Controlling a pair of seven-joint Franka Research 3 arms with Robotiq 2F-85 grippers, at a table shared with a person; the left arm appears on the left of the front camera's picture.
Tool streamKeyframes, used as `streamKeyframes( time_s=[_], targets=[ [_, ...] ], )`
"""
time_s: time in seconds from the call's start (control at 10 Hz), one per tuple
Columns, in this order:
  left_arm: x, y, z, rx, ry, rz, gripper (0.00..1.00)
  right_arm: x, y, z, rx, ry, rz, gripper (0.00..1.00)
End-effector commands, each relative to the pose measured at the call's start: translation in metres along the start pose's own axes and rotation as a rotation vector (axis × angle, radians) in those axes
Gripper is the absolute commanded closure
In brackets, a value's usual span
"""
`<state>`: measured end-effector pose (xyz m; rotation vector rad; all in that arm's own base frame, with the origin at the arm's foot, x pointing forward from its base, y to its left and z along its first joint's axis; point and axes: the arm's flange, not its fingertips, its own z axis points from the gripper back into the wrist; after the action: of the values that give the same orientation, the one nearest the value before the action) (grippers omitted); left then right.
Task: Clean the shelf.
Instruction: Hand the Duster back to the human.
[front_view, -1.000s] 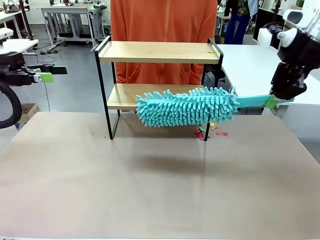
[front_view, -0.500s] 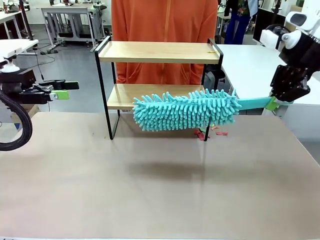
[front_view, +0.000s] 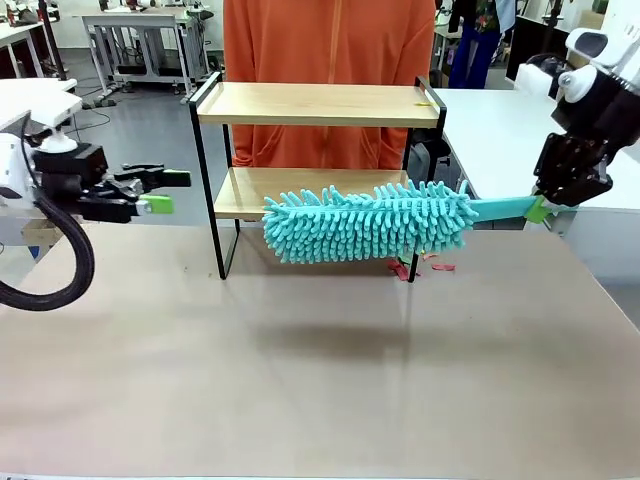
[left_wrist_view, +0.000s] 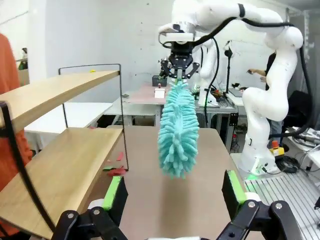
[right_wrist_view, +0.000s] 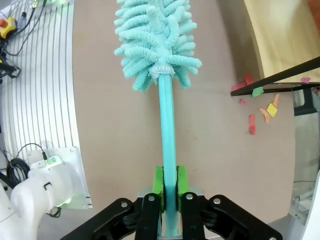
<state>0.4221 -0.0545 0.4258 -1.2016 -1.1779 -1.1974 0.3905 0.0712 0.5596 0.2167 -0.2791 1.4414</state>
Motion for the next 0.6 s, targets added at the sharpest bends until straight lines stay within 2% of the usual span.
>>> streamKeyframes(
  time_s=[0.0, 0.3, 0.4, 0.5],
  targets=[
    [-0.005, -0.018, -0.016, 0.042, -0.023, -0.063, 0.0, -0.005, -0.017, -0.008, 0.0, -0.06, 0.044, 0.87],
    [-0.015, -0.032, -0.05, 0.019, -0.045, -0.051, 0.0, -0.005, -0.026, -0.014, -0.026, -0.102, 0.131, 0.87],
    [-0.017, -0.036, -0.063, 0.039, -0.045, -0.052, 0.0, -0.004, -0.017, -0.015, -0.001, -0.026, 0.041, 0.87],
    [-0.021, -0.037, -0.074, 0.083, -0.029, -0.046, 0.0, -0.004, -0.017, -0.015, -0.001, -0.026, 0.041, 0.87]
  ],
)
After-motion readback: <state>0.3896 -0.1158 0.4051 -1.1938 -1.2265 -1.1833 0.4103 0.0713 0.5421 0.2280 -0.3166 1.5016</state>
